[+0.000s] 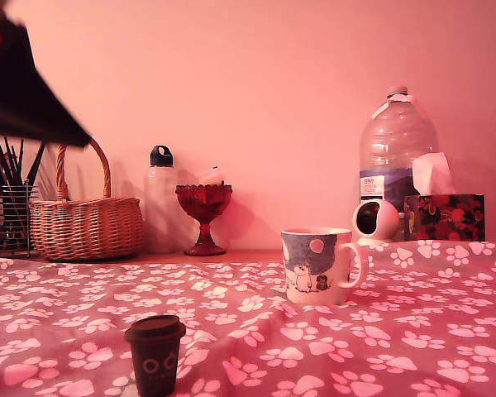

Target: Pick the coffee capsule and then drop it inside the coffee cup in front of you

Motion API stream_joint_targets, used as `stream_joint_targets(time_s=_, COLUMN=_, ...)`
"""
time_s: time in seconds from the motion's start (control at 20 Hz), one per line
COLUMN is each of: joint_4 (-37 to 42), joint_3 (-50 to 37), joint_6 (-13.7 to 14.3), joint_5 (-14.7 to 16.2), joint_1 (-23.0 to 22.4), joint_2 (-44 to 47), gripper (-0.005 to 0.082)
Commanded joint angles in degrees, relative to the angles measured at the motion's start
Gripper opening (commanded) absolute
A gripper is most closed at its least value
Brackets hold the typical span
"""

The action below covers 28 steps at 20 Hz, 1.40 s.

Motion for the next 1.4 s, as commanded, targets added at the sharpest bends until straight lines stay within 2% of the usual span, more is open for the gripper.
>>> stream_joint_targets(time_s=0.0, joint_4=-0.6, joint_3=-1.6, joint_6=0.2, joint_5=0.0, joint_1=-1.0, joint_2=-2.5, gripper=-0.0020)
stream_joint_targets(time_s=0.1, joint_4=-1.2, joint_3=-1.6, joint_6=-0.8, joint_5=0.1, joint_1=-2.6, joint_2=-4.9, gripper=-0.0020)
stream_joint_targets(time_s=0.35, joint_4=-5.2, joint_3=-1.6, joint_6=-1.0, joint_5=-0.7, joint_1=-8.0, joint_2=-6.1, gripper=-0.0020)
stream_joint_targets(time_s=0.7, joint_4=-9.5, joint_3=-1.6, joint_6=-1.7, joint_5=-8.3, joint_1=-16.9, joint_2=-6.1, gripper=-0.0020)
stream_joint_targets(time_s=0.85, joint_4=-11.2, joint_3=-1.7, joint_6=-2.9, joint_5=-12.6, joint_1=-20.9, joint_2=-6.1, gripper=-0.0020)
stream_joint_targets(time_s=1.0, joint_4=-8.3, joint_3=-4.5, joint_6=-3.6, joint_5=-16.6, joint_1=-24.6, joint_2=-7.5, gripper=-0.0020)
stream_joint_targets(time_s=1.15, joint_4=-3.9, joint_3=-9.1, joint_6=-5.9, joint_5=-18.4, joint_1=-25.9, joint_2=-10.8, gripper=-0.0020)
stream_joint_targets(time_s=1.25, joint_4=-3.1, joint_3=-11.3, joint_6=-6.0, joint_5=-20.0, joint_1=-25.8, joint_2=-13.4, gripper=-0.0020)
stream_joint_targets(time_s=1.35, joint_4=-2.1, joint_3=-13.8, joint_6=-6.0, joint_5=-20.2, joint_1=-25.8, joint_2=-15.5, gripper=-0.0020)
